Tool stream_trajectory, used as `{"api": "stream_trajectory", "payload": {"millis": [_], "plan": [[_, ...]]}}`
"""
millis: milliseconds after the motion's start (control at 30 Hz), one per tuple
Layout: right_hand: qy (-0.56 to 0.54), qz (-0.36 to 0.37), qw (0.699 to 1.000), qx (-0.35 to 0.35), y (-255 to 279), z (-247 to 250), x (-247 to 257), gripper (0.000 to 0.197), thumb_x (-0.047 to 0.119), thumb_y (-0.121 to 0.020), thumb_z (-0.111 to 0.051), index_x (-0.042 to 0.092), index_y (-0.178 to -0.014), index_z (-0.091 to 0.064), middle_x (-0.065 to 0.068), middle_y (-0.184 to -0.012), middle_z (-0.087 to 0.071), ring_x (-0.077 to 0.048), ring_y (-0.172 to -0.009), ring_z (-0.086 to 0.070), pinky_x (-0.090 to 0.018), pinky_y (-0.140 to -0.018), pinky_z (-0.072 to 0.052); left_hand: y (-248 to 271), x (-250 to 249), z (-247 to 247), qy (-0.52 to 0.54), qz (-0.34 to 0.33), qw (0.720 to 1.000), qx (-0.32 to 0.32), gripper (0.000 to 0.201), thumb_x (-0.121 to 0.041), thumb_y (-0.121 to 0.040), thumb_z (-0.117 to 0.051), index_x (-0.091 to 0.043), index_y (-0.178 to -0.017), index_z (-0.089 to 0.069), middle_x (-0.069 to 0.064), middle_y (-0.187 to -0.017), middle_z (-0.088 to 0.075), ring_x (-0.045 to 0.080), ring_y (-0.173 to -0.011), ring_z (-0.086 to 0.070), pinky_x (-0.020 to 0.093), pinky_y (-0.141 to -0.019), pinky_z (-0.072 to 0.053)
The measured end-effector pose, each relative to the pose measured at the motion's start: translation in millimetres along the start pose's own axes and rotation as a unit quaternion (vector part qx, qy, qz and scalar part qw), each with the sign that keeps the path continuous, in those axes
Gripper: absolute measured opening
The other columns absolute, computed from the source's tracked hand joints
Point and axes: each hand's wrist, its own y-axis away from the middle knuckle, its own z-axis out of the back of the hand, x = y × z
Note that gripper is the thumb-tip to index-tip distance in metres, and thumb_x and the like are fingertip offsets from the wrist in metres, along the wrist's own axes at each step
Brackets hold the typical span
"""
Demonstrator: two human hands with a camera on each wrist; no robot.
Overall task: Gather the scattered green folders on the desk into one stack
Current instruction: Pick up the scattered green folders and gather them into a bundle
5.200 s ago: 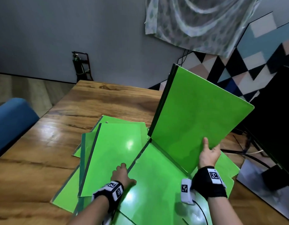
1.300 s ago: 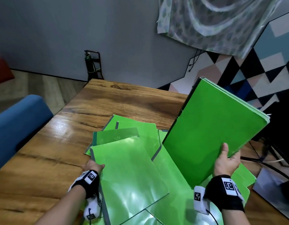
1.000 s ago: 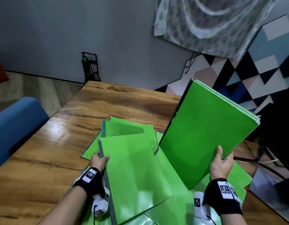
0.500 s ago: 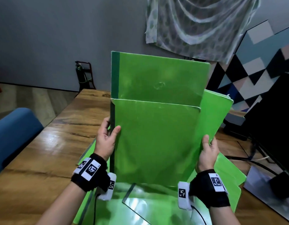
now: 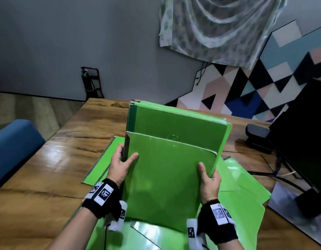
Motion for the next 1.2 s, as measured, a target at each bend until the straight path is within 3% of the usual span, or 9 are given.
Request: {"api": "stream_trajectory", "payload": {"millis": [167,233,333,433,600,667,800,933,1200], "plan": [[-0.048,0.060,0.996,0.043,-11,-4,25,0.034,-0.005,-0.084,-0.057,0.021,-0.067,-0.070,0.016,-0.061,-0.071,0.003,-0.060,-0.065,-0.016,-0.063,-0.056,-5,-32,12,-0.018,-0.140,0.989,-0.035,0.056,-0.054,-0.056,-0.076,-0.059,-0.100,-0.041,0.002,-0.125,-0.047,0.019,-0.119,-0.050,0.044,-0.106,-0.039],[-0.061,0.067,0.994,0.062,-8,-11,22,0.010,0.016,-0.075,-0.069,0.022,-0.068,-0.071,0.015,-0.064,-0.072,0.002,-0.062,-0.065,-0.022,-0.068,-0.056,-7,-31,16,0.028,-0.128,0.991,-0.026,0.071,-0.032,-0.062,-0.080,-0.045,-0.114,-0.033,-0.010,-0.111,-0.062,0.000,-0.101,-0.061,0.047,-0.102,-0.043],[-0.047,0.052,0.996,0.058,2,-18,8,0.053,0.061,-0.049,-0.077,0.022,-0.081,-0.061,0.017,-0.073,-0.073,0.004,-0.070,-0.065,-0.024,-0.076,-0.055,-1,-19,20,0.044,-0.112,0.992,-0.028,0.090,-0.053,-0.046,-0.082,-0.025,-0.120,-0.039,0.003,-0.110,-0.067,0.017,-0.100,-0.066,0.047,-0.095,-0.049],[-0.043,0.053,0.997,0.048,2,-26,8,0.055,0.056,-0.054,-0.075,0.020,-0.091,-0.056,0.012,-0.077,-0.073,-0.001,-0.080,-0.066,-0.027,-0.082,-0.052,3,-19,24,0.027,-0.140,0.989,-0.041,0.073,-0.064,-0.044,-0.077,-0.032,-0.103,-0.050,-0.007,-0.105,-0.065,0.017,-0.103,-0.061,0.024,-0.089,-0.053],[-0.064,0.107,0.989,0.082,-10,-55,42,0.067,0.051,-0.066,-0.072,0.017,-0.118,-0.045,0.015,-0.097,-0.057,0.022,-0.080,-0.057,0.001,-0.076,-0.042,-9,-37,35,0.047,-0.199,0.975,-0.088,0.039,-0.003,-0.075,-0.068,-0.028,-0.098,-0.049,-0.028,-0.088,-0.070,-0.010,-0.086,-0.064,0.010,-0.080,-0.051],[-0.030,0.097,0.988,0.118,-12,-66,40,0.090,0.059,-0.063,-0.065,0.014,-0.132,-0.030,0.020,-0.108,-0.047,0.029,-0.087,-0.050,0.004,-0.080,-0.037,-14,-31,44,0.067,-0.185,0.976,-0.089,0.041,-0.009,-0.068,-0.076,-0.024,-0.098,-0.051,-0.026,-0.086,-0.072,-0.008,-0.083,-0.066,0.012,-0.077,-0.053],[0.114,-0.007,0.981,0.156,-16,-71,-8,0.100,0.045,-0.073,-0.070,0.015,-0.146,-0.007,-0.002,-0.150,-0.029,-0.010,-0.136,-0.032,-0.028,-0.115,-0.022,-15,5,47,0.019,-0.065,0.995,-0.073,0.041,-0.012,-0.057,-0.080,-0.016,-0.091,-0.060,-0.023,-0.070,-0.072,-0.008,-0.066,-0.067,0.011,-0.062,-0.054],[0.304,-0.106,0.924,0.208,-15,-42,-51,0.092,0.038,-0.081,-0.065,0.014,-0.148,-0.007,-0.013,-0.154,-0.014,-0.028,-0.143,-0.014,-0.039,-0.116,-0.014,-10,35,47,-0.024,-0.005,0.995,-0.097,0.029,0.006,-0.068,-0.073,-0.020,-0.077,-0.062,-0.025,-0.057,-0.069,-0.010,-0.057,-0.065,0.008,-0.059,-0.052],[0.374,-0.353,0.852,-0.101,-36,96,-92,0.072,0.030,-0.082,-0.067,-0.001,-0.137,-0.033,-0.030,-0.140,-0.036,-0.044,-0.127,-0.040,-0.046,-0.105,-0.033,-12,33,41,-0.032,0.013,0.988,-0.151,0.023,-0.002,-0.070,-0.074,-0.022,-0.073,-0.063,-0.027,-0.055,-0.067,-0.006,-0.058,-0.064,0.022,-0.075,-0.053]]}}
